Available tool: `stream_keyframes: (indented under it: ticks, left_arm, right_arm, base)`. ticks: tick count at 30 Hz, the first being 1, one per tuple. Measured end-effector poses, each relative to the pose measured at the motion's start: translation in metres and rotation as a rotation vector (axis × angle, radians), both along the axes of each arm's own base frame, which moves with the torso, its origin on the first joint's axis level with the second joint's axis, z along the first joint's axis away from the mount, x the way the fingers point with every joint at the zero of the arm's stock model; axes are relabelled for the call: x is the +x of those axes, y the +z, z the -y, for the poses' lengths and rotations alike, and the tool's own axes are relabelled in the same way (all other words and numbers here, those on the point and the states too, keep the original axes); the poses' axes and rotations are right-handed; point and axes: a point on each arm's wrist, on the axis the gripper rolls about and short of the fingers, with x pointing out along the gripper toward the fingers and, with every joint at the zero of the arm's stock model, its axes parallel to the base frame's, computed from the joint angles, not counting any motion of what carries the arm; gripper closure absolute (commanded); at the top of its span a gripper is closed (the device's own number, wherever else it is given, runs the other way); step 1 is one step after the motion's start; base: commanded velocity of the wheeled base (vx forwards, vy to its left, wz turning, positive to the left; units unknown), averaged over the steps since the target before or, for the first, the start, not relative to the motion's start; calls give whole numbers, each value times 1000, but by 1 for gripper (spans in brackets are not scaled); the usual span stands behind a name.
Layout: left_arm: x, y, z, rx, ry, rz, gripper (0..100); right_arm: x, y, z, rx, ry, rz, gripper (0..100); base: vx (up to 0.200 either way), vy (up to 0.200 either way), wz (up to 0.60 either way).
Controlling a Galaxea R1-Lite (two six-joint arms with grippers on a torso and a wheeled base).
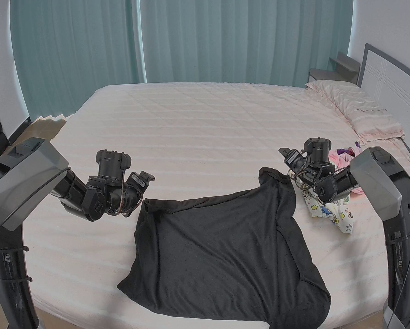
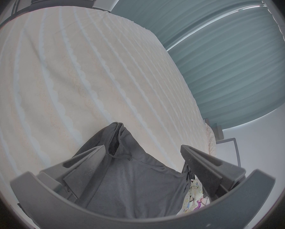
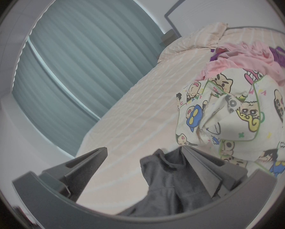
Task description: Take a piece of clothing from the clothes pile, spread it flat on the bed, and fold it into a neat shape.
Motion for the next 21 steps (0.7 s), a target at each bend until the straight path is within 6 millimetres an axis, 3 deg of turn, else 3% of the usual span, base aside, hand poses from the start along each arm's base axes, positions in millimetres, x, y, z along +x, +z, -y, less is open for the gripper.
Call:
stream_keyframes:
  ticks: [5,10,15,21]
  left_arm:
    - [-3,1,0,0,-3,-3,0]
    - [-7,-2,-1,12,-13,-17,0]
    - [-21,-10,-6,78,-53,-56,0]
    - [-61,-24,-15,137,-145,-160,0]
  right_arm:
    - [10,2,1,125,-59,10,0]
    - [5,-7,6,74,-42,-41,0]
    - [-16,-21,18,0,5,-117,0]
    - [-53,-24,30,-33,51,-182,0]
  base:
    - [0,0,0]
    - [0,0,0]
    - [0,0,0]
    - [0,0,0]
